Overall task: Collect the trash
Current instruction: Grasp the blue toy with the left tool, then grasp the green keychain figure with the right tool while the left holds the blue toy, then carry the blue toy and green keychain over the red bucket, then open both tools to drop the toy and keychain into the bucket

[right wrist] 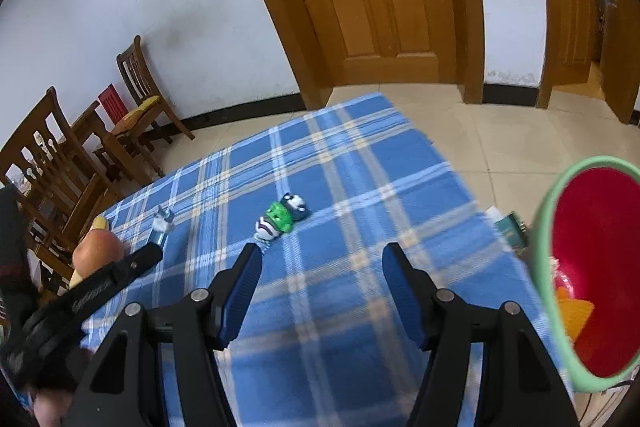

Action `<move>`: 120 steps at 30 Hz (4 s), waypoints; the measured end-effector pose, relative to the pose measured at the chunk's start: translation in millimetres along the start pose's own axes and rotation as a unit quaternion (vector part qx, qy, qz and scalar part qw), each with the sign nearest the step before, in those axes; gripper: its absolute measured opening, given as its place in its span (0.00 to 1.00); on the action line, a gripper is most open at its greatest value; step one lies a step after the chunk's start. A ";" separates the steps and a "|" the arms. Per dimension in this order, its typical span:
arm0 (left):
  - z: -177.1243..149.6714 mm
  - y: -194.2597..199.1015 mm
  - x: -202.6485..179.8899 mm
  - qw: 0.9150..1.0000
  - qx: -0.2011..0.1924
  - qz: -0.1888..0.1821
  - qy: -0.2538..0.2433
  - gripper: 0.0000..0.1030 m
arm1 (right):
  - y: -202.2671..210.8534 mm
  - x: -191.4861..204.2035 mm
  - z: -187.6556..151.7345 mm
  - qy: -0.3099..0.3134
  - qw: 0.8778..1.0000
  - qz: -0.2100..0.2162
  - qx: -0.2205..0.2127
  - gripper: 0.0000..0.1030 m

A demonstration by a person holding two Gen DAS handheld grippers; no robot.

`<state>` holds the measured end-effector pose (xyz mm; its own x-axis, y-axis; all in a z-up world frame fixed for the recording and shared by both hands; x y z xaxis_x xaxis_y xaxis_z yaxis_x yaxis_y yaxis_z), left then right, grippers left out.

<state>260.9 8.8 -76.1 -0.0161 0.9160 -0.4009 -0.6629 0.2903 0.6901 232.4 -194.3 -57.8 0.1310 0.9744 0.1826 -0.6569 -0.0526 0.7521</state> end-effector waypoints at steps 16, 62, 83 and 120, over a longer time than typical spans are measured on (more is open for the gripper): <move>3.0 -0.4 12.9 1.000 -0.009 0.000 0.024 0.20 | -47.0 39.2 9.3 0.022 0.999 -0.031 0.015 0.56; -34.4 23.1 -115.4 0.989 0.039 -0.121 -0.072 0.20 | 116.0 -137.3 -30.9 -0.093 0.993 -0.017 -0.064 0.22; -73.9 13.6 -212.5 0.973 0.083 -0.169 -0.134 0.20 | 128.8 -227.7 -46.1 -0.158 0.982 -0.068 -0.075 0.22; -148.3 -39.9 -307.1 0.937 0.169 -0.188 -0.242 0.24 | 131.6 -288.3 -72.8 -0.211 0.971 -0.094 -0.067 0.32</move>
<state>181.3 -325.2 -69.9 0.5666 0.7256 -0.3905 -0.2774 0.6142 0.7388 54.2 -466.3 -57.5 0.5314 0.7865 0.3146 -0.6791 0.1736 0.7132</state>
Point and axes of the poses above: each gripper's, at about its wrist camera, not at the fingertips, and y roughly against the way its jaws point, x to its left, z to its top, the point moved 3 cm from there along -y, roughly the way its jaws point, and after that the axes turned 8 degrees about -z, right-handed, at the moved point
